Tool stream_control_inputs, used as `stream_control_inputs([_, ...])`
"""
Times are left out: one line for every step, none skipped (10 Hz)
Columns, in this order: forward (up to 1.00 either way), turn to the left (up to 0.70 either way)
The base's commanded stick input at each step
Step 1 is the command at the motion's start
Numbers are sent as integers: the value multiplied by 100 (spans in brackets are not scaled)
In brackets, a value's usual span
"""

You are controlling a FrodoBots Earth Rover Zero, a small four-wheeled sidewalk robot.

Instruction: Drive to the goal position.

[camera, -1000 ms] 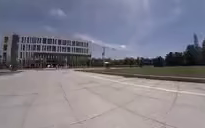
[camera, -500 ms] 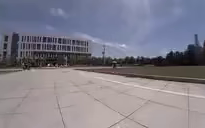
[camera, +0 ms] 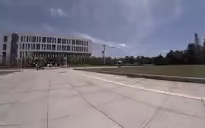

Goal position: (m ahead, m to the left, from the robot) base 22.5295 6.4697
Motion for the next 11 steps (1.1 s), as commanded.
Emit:
stream_control_inputs([70,0])
stream_control_inputs([70,0])
stream_control_inputs([70,0])
stream_control_inputs([70,16])
stream_control_inputs([70,35])
stream_control_inputs([70,35])
stream_control_inputs([70,31])
stream_control_inputs([70,6])
stream_control_inputs([70,0])
stream_control_inputs([70,0])
stream_control_inputs([70,0])
